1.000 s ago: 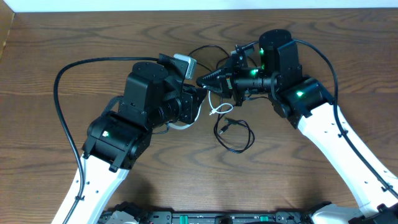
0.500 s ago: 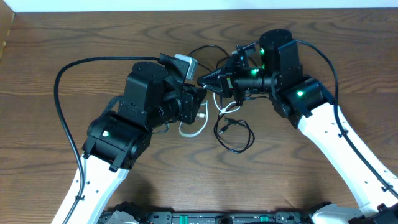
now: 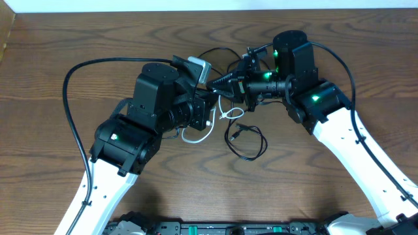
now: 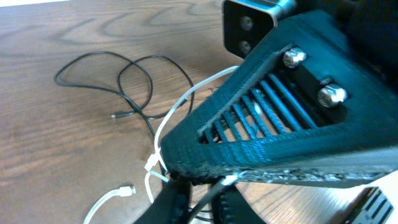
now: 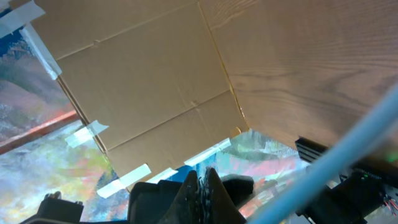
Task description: Untangle cables
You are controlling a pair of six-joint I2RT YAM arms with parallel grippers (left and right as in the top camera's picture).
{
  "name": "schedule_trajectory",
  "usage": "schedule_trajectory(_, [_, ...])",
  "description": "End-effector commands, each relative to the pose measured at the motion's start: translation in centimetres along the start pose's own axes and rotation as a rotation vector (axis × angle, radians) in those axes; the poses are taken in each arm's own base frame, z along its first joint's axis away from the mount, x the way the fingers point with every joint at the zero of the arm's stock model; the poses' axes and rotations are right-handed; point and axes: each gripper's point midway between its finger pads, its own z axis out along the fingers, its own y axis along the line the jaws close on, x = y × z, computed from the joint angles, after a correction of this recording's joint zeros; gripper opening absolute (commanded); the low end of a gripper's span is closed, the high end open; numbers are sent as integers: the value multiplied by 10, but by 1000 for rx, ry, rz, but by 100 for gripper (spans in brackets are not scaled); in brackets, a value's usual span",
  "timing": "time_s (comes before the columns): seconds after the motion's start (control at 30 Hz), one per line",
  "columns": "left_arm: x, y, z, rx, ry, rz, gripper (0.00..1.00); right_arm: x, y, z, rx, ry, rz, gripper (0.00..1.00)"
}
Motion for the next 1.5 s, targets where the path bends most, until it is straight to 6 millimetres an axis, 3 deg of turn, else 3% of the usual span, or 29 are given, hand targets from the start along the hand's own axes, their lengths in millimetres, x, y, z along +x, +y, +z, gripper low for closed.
schedule_trajectory(0.0, [-2,1,2,0,-9,9,11,7,2,0,-1,33,-17,2])
schedule_trajectory(0.33, [-3,1,2,1,-13,9,8,0,2,0,0,-7,-38,3])
schedule_trajectory(0.47, [-11,-1,-5,5,-48,6,7,-16,2,-1,11,-103,-143,7])
schedule_trajectory(0.5, [-15,-1,-10,2,-68,7,7,-20,2,-1,15,-123,-184,12])
schedule_trajectory(0.57, [-26,0,-22,-2,-124,-12,8,-23,1,-1,25,-143,-279,34])
schedule_trajectory(0.67, [-45,2,-43,-3,-226,-50,7,-24,2,-2,34,-145,-404,78])
schedule_trajectory(0.77, [-62,3,-66,-5,-326,-68,8,-26,2,-3,42,-149,-516,99])
schedule_trajectory(0.93, [-78,7,-94,-22,-434,-78,7,-31,2,-7,55,-160,-666,99])
schedule_trajectory(1.07, [-92,18,-108,-41,-511,-138,7,-47,-5,-20,97,-188,-745,99])
schedule_trajectory(1.33, [-125,75,-97,-127,-611,-378,8,-66,-55,-46,287,-178,-738,99])
schedule_trajectory(1.47, [-162,115,-94,-196,-675,-406,8,-75,-77,-54,405,-218,-685,99])
